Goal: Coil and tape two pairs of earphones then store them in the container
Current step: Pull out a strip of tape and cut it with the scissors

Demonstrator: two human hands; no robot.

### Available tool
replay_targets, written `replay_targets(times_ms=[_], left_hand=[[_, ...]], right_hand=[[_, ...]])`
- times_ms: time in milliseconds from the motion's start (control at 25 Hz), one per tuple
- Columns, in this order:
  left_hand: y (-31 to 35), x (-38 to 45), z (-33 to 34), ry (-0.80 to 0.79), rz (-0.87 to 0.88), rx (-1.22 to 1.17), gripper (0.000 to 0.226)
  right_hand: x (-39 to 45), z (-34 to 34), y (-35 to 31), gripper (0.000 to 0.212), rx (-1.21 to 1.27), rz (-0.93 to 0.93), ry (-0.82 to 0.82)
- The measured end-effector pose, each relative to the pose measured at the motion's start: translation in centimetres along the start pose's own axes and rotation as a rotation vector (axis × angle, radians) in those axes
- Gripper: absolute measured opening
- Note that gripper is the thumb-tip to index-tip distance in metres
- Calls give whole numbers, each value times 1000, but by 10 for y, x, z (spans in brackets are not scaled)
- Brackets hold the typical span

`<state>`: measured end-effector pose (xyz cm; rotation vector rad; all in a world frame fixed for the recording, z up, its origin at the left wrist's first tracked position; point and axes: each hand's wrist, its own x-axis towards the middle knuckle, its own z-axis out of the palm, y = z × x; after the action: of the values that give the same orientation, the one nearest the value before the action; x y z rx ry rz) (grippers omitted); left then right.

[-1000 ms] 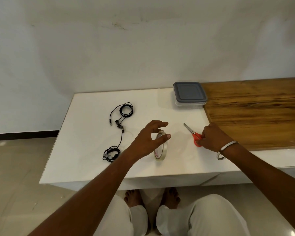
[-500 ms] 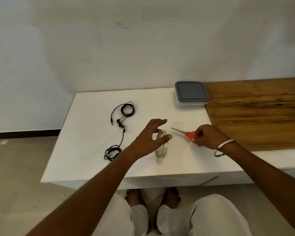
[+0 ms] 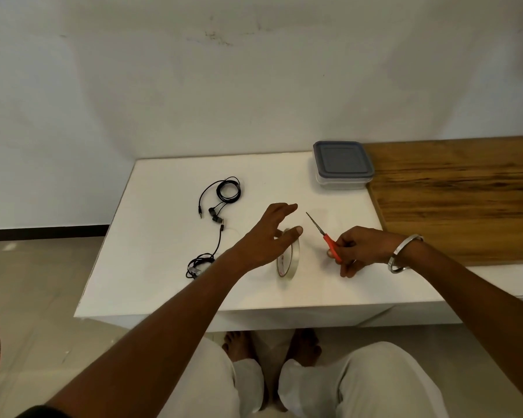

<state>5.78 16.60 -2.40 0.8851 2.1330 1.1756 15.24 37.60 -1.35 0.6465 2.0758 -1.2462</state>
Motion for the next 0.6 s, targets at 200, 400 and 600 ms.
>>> replay_targets(times_ms=[200, 400, 600], left_hand=[[-1, 2, -3, -30, 8, 19, 47], [4, 5, -10, -52, 29, -109, 41], [-1, -2, -18, -125, -113, -332, 48]], right_hand=[[-3, -4, -2, 45, -76, 67, -79], [-8, -7, -6, 40, -135, 59, -93], [-6, -5, -8, 29, -145, 18, -85]])
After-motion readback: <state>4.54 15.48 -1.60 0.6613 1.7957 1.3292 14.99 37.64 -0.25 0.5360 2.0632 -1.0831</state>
